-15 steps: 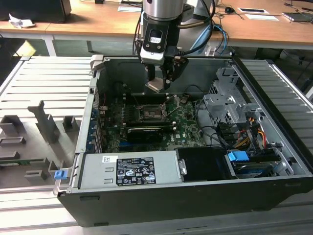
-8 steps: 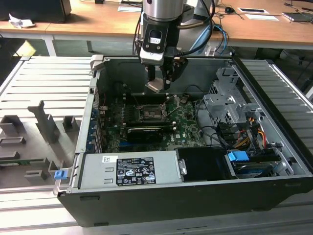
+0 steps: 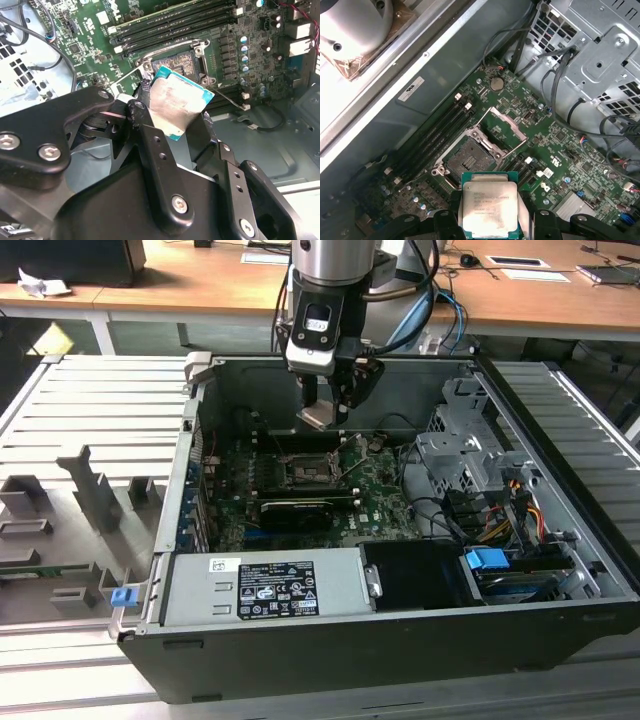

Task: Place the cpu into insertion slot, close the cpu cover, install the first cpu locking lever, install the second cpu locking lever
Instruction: 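Place the cpu into insertion slot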

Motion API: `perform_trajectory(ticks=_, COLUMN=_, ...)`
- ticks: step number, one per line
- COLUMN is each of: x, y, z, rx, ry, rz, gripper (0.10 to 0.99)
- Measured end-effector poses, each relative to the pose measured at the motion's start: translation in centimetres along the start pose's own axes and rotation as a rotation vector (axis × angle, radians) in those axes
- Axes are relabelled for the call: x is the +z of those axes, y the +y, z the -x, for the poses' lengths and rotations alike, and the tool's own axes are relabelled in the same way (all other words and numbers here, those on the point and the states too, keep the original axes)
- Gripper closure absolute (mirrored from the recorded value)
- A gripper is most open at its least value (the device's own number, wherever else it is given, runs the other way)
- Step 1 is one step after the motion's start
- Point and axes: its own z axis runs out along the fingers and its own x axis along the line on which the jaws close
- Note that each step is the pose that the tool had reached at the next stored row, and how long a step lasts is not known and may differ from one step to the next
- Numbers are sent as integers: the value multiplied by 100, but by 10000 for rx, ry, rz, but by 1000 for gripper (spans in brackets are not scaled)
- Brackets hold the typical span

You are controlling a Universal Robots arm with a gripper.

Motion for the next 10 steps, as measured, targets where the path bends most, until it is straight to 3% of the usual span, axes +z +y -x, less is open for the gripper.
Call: perform_trajectory(ticks=10, x=12, y=-1, z=0, rx=0, ry=0, rz=0, gripper=561)
